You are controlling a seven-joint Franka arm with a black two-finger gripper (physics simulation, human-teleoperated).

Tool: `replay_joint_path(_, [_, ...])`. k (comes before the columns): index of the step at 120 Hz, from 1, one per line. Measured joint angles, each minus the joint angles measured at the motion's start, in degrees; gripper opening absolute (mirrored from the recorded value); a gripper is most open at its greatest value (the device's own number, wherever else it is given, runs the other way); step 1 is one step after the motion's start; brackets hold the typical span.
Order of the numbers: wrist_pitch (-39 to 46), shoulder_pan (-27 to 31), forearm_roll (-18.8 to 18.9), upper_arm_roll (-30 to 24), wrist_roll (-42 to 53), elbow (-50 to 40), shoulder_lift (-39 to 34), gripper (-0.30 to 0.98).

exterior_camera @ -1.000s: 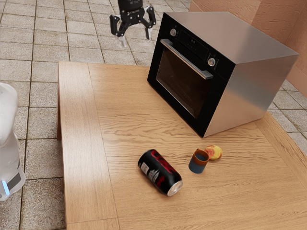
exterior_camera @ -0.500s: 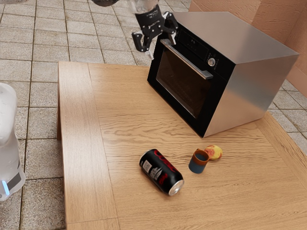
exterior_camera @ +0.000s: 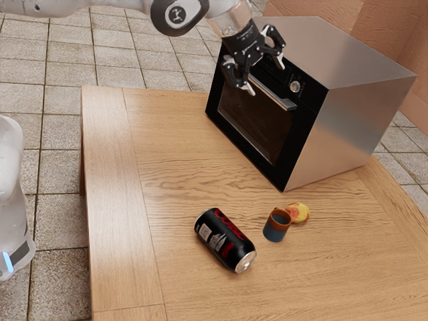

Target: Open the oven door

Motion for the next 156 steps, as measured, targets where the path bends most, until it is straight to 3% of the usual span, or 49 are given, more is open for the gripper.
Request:
replay_joint_path(82, [2.43,8.41,-0.63,0.38,2.42,0.24,4.53,0.68])
replay_joint_path(156, [0.76,8.2,-0.48,-0.21,25.62,1.5,7.03,0.67])
